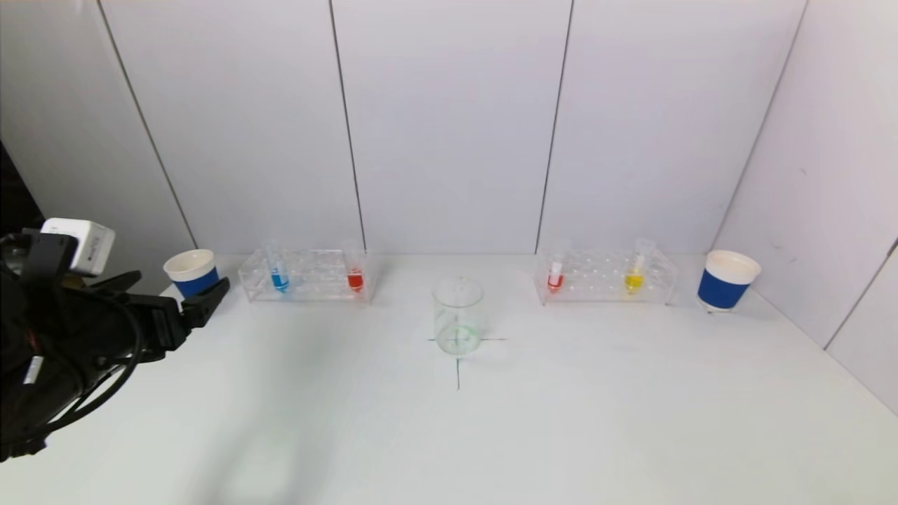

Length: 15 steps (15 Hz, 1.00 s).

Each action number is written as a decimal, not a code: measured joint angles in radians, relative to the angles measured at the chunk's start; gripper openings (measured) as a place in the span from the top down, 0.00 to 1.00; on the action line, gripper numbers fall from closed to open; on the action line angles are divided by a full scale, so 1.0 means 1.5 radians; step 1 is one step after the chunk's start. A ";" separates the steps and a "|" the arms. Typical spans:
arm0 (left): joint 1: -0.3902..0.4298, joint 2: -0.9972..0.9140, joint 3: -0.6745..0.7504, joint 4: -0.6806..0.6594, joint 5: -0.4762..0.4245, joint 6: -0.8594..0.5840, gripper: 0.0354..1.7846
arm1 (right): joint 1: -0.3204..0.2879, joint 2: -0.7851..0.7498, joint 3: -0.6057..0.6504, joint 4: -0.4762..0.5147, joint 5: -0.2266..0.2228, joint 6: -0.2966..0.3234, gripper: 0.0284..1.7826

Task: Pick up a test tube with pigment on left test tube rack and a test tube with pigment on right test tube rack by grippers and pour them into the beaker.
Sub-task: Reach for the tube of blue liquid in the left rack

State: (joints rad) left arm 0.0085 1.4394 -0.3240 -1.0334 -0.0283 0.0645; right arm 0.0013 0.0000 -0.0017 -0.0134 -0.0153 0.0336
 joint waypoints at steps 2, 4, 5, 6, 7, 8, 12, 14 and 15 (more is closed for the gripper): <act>0.006 0.108 0.009 -0.148 -0.004 -0.004 0.01 | 0.000 0.000 0.000 0.000 0.000 0.000 0.01; 0.009 0.210 0.005 -0.266 -0.004 -0.006 0.01 | 0.000 0.000 0.000 0.000 0.000 0.000 0.01; 0.010 0.253 -0.006 -0.297 -0.004 -0.008 0.01 | 0.000 0.000 0.000 0.000 0.000 0.000 0.01; 0.012 0.292 -0.020 -0.315 -0.004 -0.009 0.01 | 0.000 0.000 0.000 0.000 0.000 0.000 0.01; 0.014 0.328 -0.038 -0.322 -0.004 -0.010 0.01 | 0.000 0.000 0.000 0.000 0.000 0.000 0.01; 0.015 0.357 -0.054 -0.323 -0.003 -0.009 0.01 | 0.000 0.000 0.000 0.000 0.000 0.000 0.01; 0.016 0.437 -0.130 -0.325 -0.003 -0.006 0.01 | 0.000 0.000 0.000 0.000 0.000 0.000 0.01; 0.016 0.465 -0.164 -0.325 -0.003 -0.005 0.01 | 0.000 0.000 0.000 0.000 0.000 0.000 0.01; 0.017 0.476 -0.179 -0.325 -0.004 -0.004 0.01 | 0.000 0.000 0.000 0.000 0.000 0.000 0.01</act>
State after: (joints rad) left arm 0.0336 2.1536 -0.5926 -1.5215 -0.0349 0.0581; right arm 0.0009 0.0000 -0.0017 -0.0134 -0.0153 0.0336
